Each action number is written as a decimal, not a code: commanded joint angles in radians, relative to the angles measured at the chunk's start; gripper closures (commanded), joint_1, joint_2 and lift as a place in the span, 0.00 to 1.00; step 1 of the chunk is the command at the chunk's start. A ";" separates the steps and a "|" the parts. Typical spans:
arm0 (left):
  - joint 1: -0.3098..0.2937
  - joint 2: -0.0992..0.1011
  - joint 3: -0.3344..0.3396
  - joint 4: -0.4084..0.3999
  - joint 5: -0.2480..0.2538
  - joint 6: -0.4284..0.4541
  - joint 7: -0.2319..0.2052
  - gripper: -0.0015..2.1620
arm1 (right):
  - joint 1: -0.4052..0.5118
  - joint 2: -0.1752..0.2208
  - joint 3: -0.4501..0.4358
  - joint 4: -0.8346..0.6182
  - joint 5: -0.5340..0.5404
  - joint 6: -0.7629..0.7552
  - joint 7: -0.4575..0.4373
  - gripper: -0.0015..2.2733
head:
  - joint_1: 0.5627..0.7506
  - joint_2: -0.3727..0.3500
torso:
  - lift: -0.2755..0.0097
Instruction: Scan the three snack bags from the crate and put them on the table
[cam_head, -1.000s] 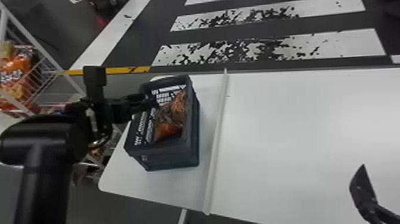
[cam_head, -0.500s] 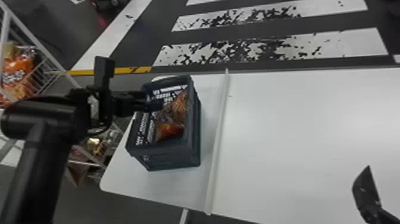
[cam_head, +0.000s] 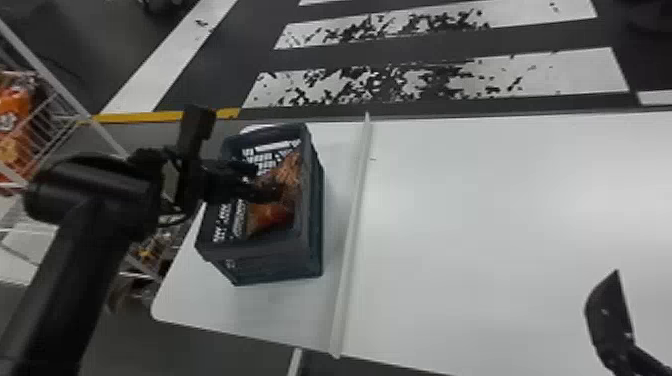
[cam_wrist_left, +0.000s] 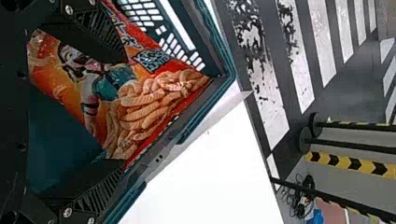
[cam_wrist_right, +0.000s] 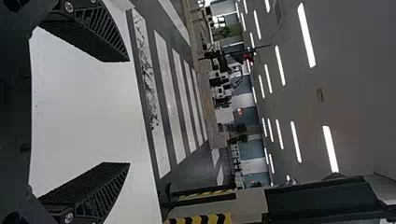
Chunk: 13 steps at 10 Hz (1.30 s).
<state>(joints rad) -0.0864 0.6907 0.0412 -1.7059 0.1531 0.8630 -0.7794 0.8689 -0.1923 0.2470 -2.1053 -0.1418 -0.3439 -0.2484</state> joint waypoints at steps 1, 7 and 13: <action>-0.064 0.024 -0.049 0.049 -0.009 -0.035 -0.023 0.06 | -0.004 0.014 0.000 0.007 0.001 0.003 0.000 0.04 | 0.70 0.92 | 0.64; -0.154 0.142 -0.156 0.164 0.046 -0.094 -0.129 0.06 | -0.062 0.047 -0.009 0.008 0.002 0.119 -0.002 0.04 | 0.70 0.92 | 0.64; -0.168 0.079 -0.247 0.304 -0.026 -0.268 -0.101 0.06 | -0.051 0.043 -0.026 -0.005 -0.013 0.128 0.000 0.04 | 0.70 0.91 | 0.64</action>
<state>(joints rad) -0.2540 0.7759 -0.1987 -1.4244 0.1348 0.6428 -0.8818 0.8146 -0.1488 0.2215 -2.1093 -0.1549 -0.2129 -0.2484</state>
